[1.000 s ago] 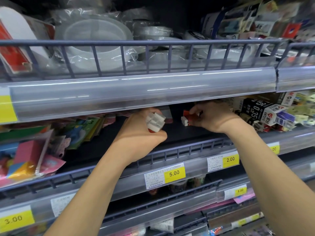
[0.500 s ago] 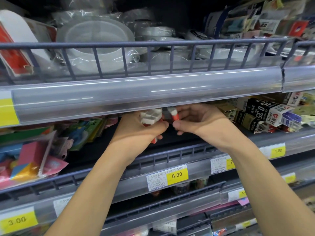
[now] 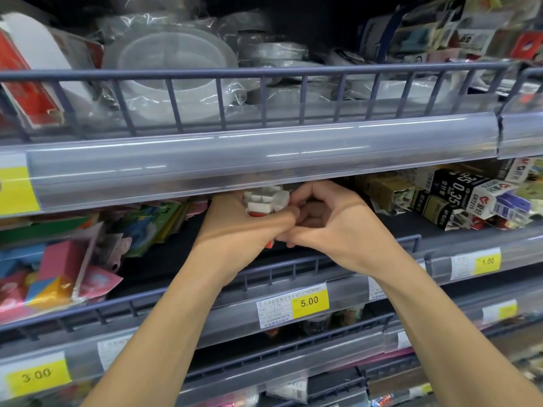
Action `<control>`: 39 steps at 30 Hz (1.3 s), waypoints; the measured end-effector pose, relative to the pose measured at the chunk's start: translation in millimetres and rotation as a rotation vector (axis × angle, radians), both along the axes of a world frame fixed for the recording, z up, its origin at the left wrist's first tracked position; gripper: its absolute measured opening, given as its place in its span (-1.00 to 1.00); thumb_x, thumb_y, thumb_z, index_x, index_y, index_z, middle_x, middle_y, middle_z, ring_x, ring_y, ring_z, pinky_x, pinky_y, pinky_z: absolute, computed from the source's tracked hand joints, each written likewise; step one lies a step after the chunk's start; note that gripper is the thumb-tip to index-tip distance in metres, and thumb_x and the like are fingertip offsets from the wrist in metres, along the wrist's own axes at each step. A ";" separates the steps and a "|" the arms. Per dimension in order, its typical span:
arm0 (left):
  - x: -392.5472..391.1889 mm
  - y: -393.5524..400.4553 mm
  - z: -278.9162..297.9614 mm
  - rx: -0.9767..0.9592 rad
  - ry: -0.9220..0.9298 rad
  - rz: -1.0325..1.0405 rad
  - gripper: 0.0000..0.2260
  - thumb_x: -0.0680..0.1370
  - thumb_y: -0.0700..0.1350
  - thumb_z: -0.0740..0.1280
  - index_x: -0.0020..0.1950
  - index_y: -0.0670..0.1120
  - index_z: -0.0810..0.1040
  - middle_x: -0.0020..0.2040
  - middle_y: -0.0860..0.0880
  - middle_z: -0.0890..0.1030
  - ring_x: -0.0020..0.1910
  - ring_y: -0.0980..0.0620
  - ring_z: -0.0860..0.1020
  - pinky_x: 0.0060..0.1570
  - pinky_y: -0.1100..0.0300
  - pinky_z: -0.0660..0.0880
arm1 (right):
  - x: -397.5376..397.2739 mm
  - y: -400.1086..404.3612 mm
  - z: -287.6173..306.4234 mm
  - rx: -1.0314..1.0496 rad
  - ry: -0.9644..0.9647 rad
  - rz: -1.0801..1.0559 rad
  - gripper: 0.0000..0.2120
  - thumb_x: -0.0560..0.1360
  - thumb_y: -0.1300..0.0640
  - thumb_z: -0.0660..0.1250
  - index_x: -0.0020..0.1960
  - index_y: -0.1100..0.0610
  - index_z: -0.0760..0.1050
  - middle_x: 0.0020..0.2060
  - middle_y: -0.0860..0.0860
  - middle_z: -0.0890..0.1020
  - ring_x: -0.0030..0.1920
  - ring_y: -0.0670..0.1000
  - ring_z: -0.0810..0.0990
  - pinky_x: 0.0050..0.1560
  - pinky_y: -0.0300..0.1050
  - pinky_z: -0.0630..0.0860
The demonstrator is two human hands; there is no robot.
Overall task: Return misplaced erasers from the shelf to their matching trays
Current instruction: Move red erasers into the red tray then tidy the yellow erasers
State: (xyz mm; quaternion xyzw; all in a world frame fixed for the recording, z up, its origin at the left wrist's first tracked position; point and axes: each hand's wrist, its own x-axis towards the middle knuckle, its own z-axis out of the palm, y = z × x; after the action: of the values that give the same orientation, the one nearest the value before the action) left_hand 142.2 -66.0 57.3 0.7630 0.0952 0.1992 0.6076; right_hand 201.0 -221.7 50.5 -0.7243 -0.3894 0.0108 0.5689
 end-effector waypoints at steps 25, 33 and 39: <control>4.6 8.0 -3.9 0.127 0.049 -0.102 -0.89 0.22 -0.07 0.37 -0.29 -0.02 0.60 -0.39 0.04 0.58 -0.43 0.06 0.48 -0.41 0.24 0.41 | 101.8 -42.8 3.8 -0.968 -0.252 -0.370 -0.49 0.56 0.01 0.41 0.48 -0.07 0.39 0.20 0.00 0.59 0.20 0.07 0.54 0.17 -0.20 0.38; 1.7 8.2 -3.1 0.146 0.044 -0.131 -0.94 0.29 -0.12 0.39 -0.32 0.05 0.58 -0.41 0.09 0.59 -0.47 0.11 0.46 -0.43 0.28 0.42 | 109.2 -46.2 1.7 -0.922 -0.189 -0.382 -0.53 0.53 0.00 0.42 0.42 -0.08 0.47 0.30 -0.01 0.57 0.28 0.05 0.52 0.20 -0.22 0.35; 0.2 8.4 -2.1 0.109 0.017 -0.145 -0.90 0.31 -0.16 0.41 -0.29 0.06 0.59 -0.38 0.15 0.60 -0.44 0.13 0.50 -0.42 0.31 0.42 | 105.0 -44.3 -1.8 -0.857 -0.206 -0.400 -0.73 0.45 -0.04 0.52 0.12 -0.09 0.58 0.10 -0.04 0.62 0.13 0.03 0.57 0.19 -0.10 0.49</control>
State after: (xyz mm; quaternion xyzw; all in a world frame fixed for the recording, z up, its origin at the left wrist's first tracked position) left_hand 142.4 -57.6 55.2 0.8016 0.0341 0.1531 0.5769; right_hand 306.0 -266.0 48.7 -0.9514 -0.2573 -0.0112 0.1687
